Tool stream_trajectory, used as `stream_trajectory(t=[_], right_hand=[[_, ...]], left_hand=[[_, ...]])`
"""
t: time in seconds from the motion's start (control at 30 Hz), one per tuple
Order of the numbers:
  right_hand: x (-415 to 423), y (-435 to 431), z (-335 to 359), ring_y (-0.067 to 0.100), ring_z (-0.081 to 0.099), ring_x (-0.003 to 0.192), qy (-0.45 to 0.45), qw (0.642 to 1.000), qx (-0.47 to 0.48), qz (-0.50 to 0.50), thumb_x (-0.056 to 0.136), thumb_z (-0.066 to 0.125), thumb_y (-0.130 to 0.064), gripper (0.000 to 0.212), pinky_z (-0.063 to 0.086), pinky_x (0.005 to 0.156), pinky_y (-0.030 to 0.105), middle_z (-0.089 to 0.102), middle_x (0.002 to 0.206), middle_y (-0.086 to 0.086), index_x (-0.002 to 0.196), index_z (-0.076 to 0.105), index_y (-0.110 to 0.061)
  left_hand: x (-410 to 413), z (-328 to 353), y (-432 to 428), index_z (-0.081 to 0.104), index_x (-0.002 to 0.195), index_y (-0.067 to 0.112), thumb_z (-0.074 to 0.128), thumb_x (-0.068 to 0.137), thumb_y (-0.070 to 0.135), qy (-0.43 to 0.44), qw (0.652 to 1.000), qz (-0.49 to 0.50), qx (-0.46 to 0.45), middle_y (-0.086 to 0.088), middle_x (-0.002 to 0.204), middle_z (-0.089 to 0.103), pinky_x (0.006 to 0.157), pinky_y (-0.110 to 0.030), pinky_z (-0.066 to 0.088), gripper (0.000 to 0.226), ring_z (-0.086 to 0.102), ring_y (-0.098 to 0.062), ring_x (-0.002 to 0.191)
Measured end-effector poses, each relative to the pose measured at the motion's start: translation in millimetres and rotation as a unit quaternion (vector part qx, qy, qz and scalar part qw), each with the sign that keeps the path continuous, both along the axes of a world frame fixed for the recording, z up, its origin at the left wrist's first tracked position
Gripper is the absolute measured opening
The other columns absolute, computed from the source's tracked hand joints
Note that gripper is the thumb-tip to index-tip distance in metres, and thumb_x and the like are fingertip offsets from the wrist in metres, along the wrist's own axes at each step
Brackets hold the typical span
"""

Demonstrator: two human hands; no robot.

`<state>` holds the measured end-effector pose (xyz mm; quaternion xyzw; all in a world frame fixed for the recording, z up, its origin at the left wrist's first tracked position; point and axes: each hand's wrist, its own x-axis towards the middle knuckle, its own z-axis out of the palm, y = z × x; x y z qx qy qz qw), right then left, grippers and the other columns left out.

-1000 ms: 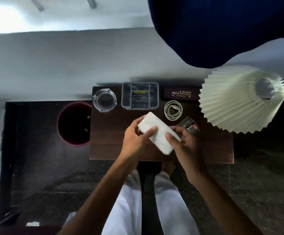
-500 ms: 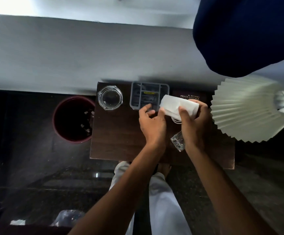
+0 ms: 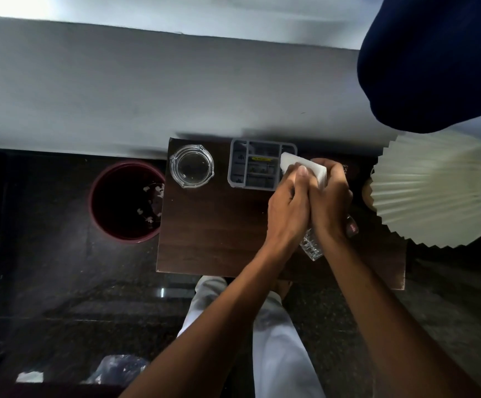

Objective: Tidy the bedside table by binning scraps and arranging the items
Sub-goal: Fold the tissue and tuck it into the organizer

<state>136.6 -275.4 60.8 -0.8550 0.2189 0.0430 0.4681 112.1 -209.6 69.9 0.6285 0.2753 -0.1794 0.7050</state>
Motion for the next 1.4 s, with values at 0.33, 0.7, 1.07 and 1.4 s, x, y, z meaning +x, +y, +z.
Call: stream_trajectory(t=[0.33, 0.7, 1.07, 1.4], right_hand=[[8.2, 8.8, -1.0, 0.006, 0.067, 0.089, 0.088, 0.990, 0.103, -0.034, 0.101, 0.032, -0.056, 0.052, 0.055, 0.072, 0.022, 0.067, 0.096, -0.005, 0.125, 0.059, -0.019], [31.8, 14.7, 5.4, 0.018, 0.064, 0.113, 0.160, 0.967, 0.194, -0.036, 0.100, 0.020, -0.063, 0.059, 0.045, 0.110, 0.046, 0.071, 0.103, -0.003, 0.096, 0.068, -0.030], [27.6, 2.4, -5.9, 0.014, 0.067, 0.106, 0.148, 0.974, 0.171, -0.023, 0.095, 0.017, -0.069, 0.062, 0.050, 0.103, 0.045, 0.073, 0.110, 0.000, 0.098, 0.069, -0.036], [-13.3, -7.7, -7.8, 0.016, 0.059, 0.120, 0.101, 0.975, 0.177, -0.087, 0.104, 0.024, -0.053, 0.063, 0.053, 0.096, 0.031, 0.058, 0.137, 0.009, 0.140, 0.050, -0.009]], left_hand=[[14.7, -3.1, 6.1, 0.063, 0.131, 0.023, 0.021, 0.102, 0.064, 0.019, 0.999, -0.039, -0.026, -0.007, 0.124, 0.070, 0.099, -0.040, 0.055, 0.066, 0.067, -0.014, 0.113], [44.2, -0.1, 18.0, 0.061, 0.133, 0.014, 0.019, 0.106, 0.054, 0.122, 0.987, 0.055, -0.091, 0.008, 0.090, 0.064, 0.082, -0.023, 0.048, 0.065, 0.060, -0.004, 0.086], [32.3, -12.0, 18.7, 0.058, 0.140, 0.018, 0.019, 0.106, 0.054, 0.125, 0.989, 0.038, -0.070, 0.009, 0.111, 0.065, 0.097, -0.030, 0.039, 0.064, 0.059, -0.008, 0.106], [0.6, -16.2, 19.8, 0.049, 0.147, 0.016, 0.021, 0.108, 0.049, 0.109, 0.991, 0.061, -0.054, -0.002, 0.141, 0.061, 0.104, -0.036, 0.047, 0.059, 0.059, -0.016, 0.126]])
